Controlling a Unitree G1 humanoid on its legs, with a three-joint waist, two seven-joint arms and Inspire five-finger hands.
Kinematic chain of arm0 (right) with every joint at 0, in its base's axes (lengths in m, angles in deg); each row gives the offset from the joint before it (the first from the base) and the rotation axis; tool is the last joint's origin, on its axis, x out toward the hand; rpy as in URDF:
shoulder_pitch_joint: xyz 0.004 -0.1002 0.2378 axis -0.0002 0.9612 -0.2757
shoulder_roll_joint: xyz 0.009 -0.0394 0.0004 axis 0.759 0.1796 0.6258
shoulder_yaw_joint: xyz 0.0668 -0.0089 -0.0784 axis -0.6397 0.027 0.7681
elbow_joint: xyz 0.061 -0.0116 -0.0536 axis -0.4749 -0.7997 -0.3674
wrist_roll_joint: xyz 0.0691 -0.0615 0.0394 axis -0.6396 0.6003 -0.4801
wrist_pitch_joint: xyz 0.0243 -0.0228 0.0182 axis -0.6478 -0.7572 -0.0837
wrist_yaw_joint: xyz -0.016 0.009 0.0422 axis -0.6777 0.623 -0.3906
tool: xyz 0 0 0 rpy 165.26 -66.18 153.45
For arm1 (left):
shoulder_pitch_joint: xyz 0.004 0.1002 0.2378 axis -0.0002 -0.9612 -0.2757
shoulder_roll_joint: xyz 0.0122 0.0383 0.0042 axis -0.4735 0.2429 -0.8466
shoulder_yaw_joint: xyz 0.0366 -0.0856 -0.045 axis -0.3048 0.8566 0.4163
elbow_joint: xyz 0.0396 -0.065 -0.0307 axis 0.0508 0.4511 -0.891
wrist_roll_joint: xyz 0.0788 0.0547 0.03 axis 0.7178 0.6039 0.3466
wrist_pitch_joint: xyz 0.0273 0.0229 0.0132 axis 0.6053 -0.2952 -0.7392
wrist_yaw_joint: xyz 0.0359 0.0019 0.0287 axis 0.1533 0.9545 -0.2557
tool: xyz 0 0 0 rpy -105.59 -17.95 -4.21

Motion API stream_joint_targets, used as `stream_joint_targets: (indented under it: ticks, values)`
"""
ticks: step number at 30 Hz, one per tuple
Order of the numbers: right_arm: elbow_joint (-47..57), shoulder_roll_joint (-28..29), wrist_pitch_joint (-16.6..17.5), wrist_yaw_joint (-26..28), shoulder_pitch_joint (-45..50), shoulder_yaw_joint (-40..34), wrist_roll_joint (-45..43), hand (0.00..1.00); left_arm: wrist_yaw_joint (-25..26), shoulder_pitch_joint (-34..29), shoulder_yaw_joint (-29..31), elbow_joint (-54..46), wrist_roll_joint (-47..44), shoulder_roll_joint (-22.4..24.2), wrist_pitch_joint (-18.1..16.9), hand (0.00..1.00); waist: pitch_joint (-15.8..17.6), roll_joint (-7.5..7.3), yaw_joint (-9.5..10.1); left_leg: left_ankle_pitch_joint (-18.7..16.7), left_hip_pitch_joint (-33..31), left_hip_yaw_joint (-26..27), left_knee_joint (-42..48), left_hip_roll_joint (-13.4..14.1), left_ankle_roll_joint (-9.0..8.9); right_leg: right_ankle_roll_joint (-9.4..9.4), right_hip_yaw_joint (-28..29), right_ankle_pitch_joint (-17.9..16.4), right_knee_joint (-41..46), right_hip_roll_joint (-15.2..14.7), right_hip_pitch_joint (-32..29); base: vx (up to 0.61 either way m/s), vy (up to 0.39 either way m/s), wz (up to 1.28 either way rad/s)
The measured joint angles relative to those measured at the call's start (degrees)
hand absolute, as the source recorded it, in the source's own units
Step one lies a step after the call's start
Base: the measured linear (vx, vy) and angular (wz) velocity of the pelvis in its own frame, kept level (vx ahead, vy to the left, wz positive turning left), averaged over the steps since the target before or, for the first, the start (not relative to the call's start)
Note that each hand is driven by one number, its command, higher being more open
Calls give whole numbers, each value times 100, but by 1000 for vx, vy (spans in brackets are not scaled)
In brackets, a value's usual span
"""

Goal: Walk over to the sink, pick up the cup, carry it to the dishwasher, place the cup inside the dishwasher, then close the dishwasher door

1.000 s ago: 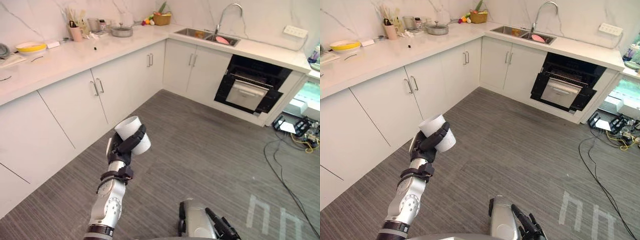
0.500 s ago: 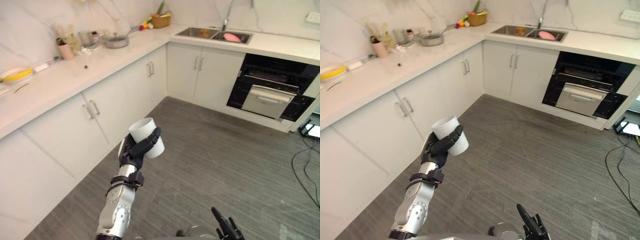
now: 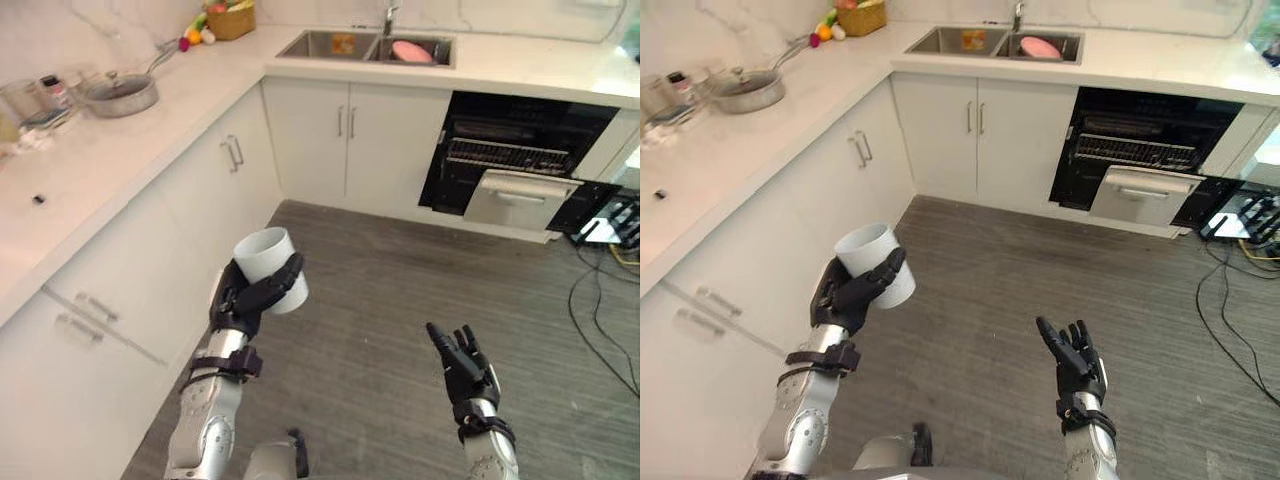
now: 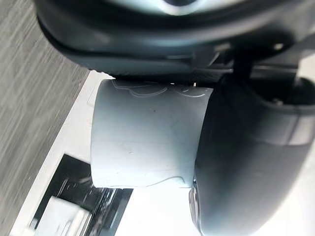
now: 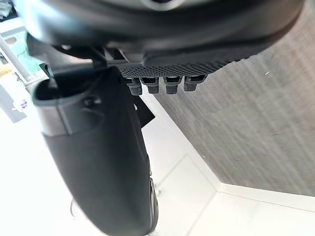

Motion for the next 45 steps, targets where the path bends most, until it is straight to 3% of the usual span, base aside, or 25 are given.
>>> stream_joint_targets:
  ticks: [2, 3, 6, 8, 10, 11, 12, 13, 14, 18, 19, 21, 22, 24, 26, 28, 30, 32, 34, 35, 38, 39, 42, 44, 45]
  values:
    - [-14, 146, -53, 20, 61, 28, 155, 100, 60, 17, 36, 15, 31, -126, -98, 0, -36, -363, -85, -162, 604, 226, -305, -349, 130, -281, -239, 186, 1809, -473, -796, 364, 139, -33]
    - [-14, 178, -52, 28, 103, 25, 302, 100, 119, 23, 31, 14, 32, -54, -100, 0, 65, -209, -197, -297, 1034, 194, -446, -305, 123, -769, -656, -73, 2485, -476, -1240, 344, 18, -14]
    - [229, 371, 115, 32, 360, 48, 638, 100, 231, 92, -86, 6, 29, -26, -244, 0, 209, 47, -373, -550, 1879, 100, -965, -59, 44, -1250, -1233, -464, 2555, -149, -2386, 444, 14, -2]
    - [800, 513, 195, -6, 581, 62, 853, 100, 231, 187, -124, -8, 31, -31, -294, 0, 268, 54, -487, -813, 2154, 47, -945, 77, -56, -1269, -1495, -513, 1565, -84, -2931, 415, -112, 15]
    - [1419, 527, 343, -2, 777, 70, 1079, 100, 232, 255, -244, -25, 32, -104, -328, 0, 300, 53, -511, -1020, 2480, 32, -987, 163, -204, -1124, -2026, -304, -846, -81, -2860, 497, -165, 9]
    - [1782, 526, 540, -1, 861, 77, 1180, 100, 232, 269, -336, -66, 59, -181, -366, 0, 235, -126, -471, -1151, 2801, 16, -1132, 50, -325, -1162, -2351, 104, -2446, -109, -2692, 625, -203, 9]
    - [2059, 408, 729, -2, 877, 104, 1222, 100, 251, 268, -391, -54, 141, -153, -365, 0, 211, -123, -538, -1329, 3100, -166, -1195, 70, -426, -1642, -2382, 1146, -2514, -74, -2524, 645, -197, 7]
    - [2115, 292, 818, -10, 834, 103, 1221, 100, 259, 278, -463, -21, 142, -65, -364, 0, 215, 19, -541, -1337, 3197, -240, -1204, 180, -413, -1713, -2376, 1021, -2354, 17, -2521, 609, -171, 5]
    - [2347, 171, 838, -87, 767, 101, 1223, 100, 248, 333, -604, -18, 153, 11, -382, 0, 200, 149, -497, -1255, 3214, -342, -1136, 323, -347, -1718, -2378, 683, -2066, 137, -2574, 419, -125, -10]
    - [3528, 235, 896, -625, 772, -30, 1494, 100, 92, 499, -1117, -2, 263, 58, -426, 0, 184, 181, -607, -867, 2849, -343, 495, 652, -494, -1769, -2475, -425, -1088, 167, -2511, 483, -250, 6]
    - [3923, 236, 961, -904, 816, -206, 1544, 100, 21, 530, -1291, -3, 367, 143, -437, 0, 209, 222, -595, 57, 2168, -362, 2104, 940, -556, -1779, -2471, -758, -1057, 327, -2209, 414, -237, -7]
    - [4131, 206, 1101, -1060, 870, -468, 1544, 100, -26, 504, -1418, 6, 416, 226, -440, 0, 221, 310, -522, 1306, 1439, -502, 3610, 1247, -732, -1825, -2359, -948, -1276, 615, -1772, 435, -198, -34]
    - [4137, 205, 1223, -1152, 852, -741, 1539, 100, -51, 514, -1457, 9, 414, 275, -436, 0, 214, 411, -522, 1138, 732, -607, 4821, 1432, -605, -1894, -2328, -1062, -1461, 802, -1405, 469, -146, -49]
    - [4085, 205, 1318, -1186, 886, -1101, 1534, 100, -76, 511, -1437, 21, 402, 214, -416, 0, 281, 364, -519, 658, -2, -446, 5457, 1523, -283, -1841, -2249, -1171, -1796, 887, -811, 430, -93, -55]
    - [4075, 158, 1394, -1195, 827, -1349, 1432, 100, -141, 509, -1364, 17, 341, 119, -417, 0, 259, 358, -411, 105, -378, 205, 4336, 1663, -203, -1688, -2025, -1084, -2182, 816, -345, 610, -44, -112]
    - [4086, 67, 1400, -1221, 759, -1316, 1435, 100, -147, 519, -1328, 12, 341, 109, -414, 0, 207, 357, -367, -52, -378, 492, 2285, 1470, -267, -1640, -1736, -1060, -2452, 764, -121, 599, 24, -105]
    - [4015, -150, 1400, -1315, 668, -1247, 1443, 100, -180, 516, -1357, -2, 347, 231, -398, 0, 143, 380, -337, 325, -210, -169, -890, 741, -643, -1567, -1245, -1106, -2577, 664, 53, 570, 90, -82]
    - [3789, -420, 1356, -1280, 445, -1186, 1430, 100, -151, 513, -1312, -53, 346, 211, -399, 0, 96, 458, -316, 938, -315, -344, -1715, 527, -748, -1303, -804, -1263, -2726, 643, 264, 592, 208, -97]
    - [3709, -641, 1297, -1231, 438, -1157, 1427, 100, -180, 442, -1323, -69, 345, 162, -406, 0, -65, 702, -316, 2010, -321, -304, -1789, 404, -190, -1023, -437, -1519, -2687, 700, 578, 634, 324, -76]
    - [3535, -442, 1282, -1175, 414, -1064, 1429, 100, -180, 404, -1277, -22, 344, -31, -446, 0, -213, 335, -410, 1831, -289, -172, -1438, 69, -185, -983, -242, -1659, -2455, 337, 644, 706, 336, -21]
    - [3507, -421, 1187, -1121, 400, -1101, 1423, 100, -82, 535, -1274, -29, 361, -112, -448, 0, -238, 185, -487, 1318, -112, -135, -1381, -335, -5, -706, -184, -1422, -1754, -30, 453, 528, 205, 9]
    - [3404, -375, 1052, -1080, 351, -1069, 1415, 100, 14, 568, -1266, -30, 370, -129, -448, 0, -227, 168, -470, 1098, 129, -122, -1386, -440, 47, -592, -350, -1014, -1049, -128, 251, 448, 148, 1]
    - [3181, -41, 955, -1033, 314, -902, 1440, 100, 144, 565, -1172, -134, 414, -158, -446, 0, -162, 108, -448, 838, 902, -121, -1645, -431, 98, -658, -1000, 234, 404, -404, -126, 419, 111, -15]
    - [3148, 101, 881, -930, 287, -444, 1483, 100, 383, 563, -1013, -424, 474, -64, -492, 0, -154, 153, -411, 638, 1336, 74, -1821, -204, 36, -999, -1608, -663, 1083, -607, -893, 252, 12, -50]
    - [3149, 126, 851, -880, 281, -335, 1491, 100, 403, 567, -969, -475, 474, -52, -545, 0, -137, 157, -397, 601, 1412, 136, -1858, -118, 5, -1002, -1792, -807, 1030, -623, -1084, 190, -32, -67]
